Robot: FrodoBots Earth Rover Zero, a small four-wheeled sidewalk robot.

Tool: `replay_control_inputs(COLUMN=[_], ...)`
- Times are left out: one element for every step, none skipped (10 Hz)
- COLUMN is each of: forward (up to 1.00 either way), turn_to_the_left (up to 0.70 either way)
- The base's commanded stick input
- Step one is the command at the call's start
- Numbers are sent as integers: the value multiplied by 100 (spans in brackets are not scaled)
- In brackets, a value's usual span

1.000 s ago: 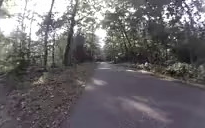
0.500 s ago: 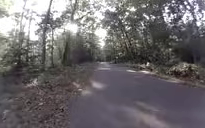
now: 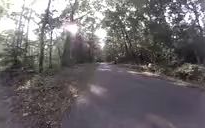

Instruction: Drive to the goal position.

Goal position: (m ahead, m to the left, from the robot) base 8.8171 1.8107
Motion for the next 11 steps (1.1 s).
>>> replay_control_inputs(forward=[70,70,70,70,70,70,70,70,70,70,70], turn_to_the_left=[-1,-1,-1,-1,-1,-1,-1,-1,-1,-1,-1])
